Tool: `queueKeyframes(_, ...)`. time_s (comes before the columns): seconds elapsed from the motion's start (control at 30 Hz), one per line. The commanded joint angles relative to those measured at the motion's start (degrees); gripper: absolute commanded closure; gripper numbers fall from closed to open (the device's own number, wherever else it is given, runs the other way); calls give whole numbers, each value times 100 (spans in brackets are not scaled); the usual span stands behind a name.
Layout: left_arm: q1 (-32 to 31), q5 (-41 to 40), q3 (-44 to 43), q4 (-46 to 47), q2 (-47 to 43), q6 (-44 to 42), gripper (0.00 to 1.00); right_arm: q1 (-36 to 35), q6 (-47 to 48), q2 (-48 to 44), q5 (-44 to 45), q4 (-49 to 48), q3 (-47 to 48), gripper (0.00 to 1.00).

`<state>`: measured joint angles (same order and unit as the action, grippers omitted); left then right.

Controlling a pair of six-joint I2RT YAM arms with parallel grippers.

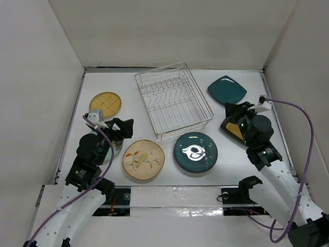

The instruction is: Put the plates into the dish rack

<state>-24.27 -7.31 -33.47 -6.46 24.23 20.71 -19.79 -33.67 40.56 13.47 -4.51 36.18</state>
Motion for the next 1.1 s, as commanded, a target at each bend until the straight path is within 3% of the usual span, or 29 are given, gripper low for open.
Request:
queueKeyframes(0.0,28,-34,-186,224,-58,4,1,98,-17,277,-65,-480,187,81)
queueKeyframes(0.1,28,37,-203,242,-137,-102,1,221,-104,514,-222,-708,196,78)
queueKeyframes(0.2,28,378,-151,417,-409,-242,1,292,-314,883,-686,-1174,126,100)
queueKeyframes(0.4,28,617,-10,593,-893,-506,1,748,-614,1823,-1215,-1753,310,100)
queueKeyframes(0.53,28,774,-54,540,-884,-594,5,1179,-807,2307,-1049,-2079,556,100)
queueKeyframes(0.6,28,968,-45,584,-859,-621,34,1319,-1166,2762,-1153,-2412,713,100)
queueKeyframes(0.63,28,968,-54,567,-850,-621,53,1320,-1203,2930,-1128,-2527,793,100)
queueKeyframes(0.67,28,942,-71,506,-850,-621,91,1372,-1212,3106,-1023,-2546,907,100)
queueKeyframes(0.7,28,933,-80,470,-850,-612,100,1434,-1203,3282,-892,-2380,1212,100)
queueKeyframes(0.9,28,1065,-89,453,-858,-568,97,2470,-1072,4424,-619,-2432,1584,98)
queueKeyframes(0.93,28,1083,-98,444,-841,-559,90,2619,-1037,4591,-644,-2405,1750,78)
queueKeyframes(0.97,28,1135,-98,444,-841,-559,78,2856,-958,4967,-688,-2327,1865,66)
queueKeyframes(1.03,28,1170,-98,453,-850,-559,69,3033,-800,5364,-767,-2168,2120,41)
queueKeyframes(1.07,28,1171,-98,453,-858,-568,65,3190,-729,5566,-820,-2142,2373,38)
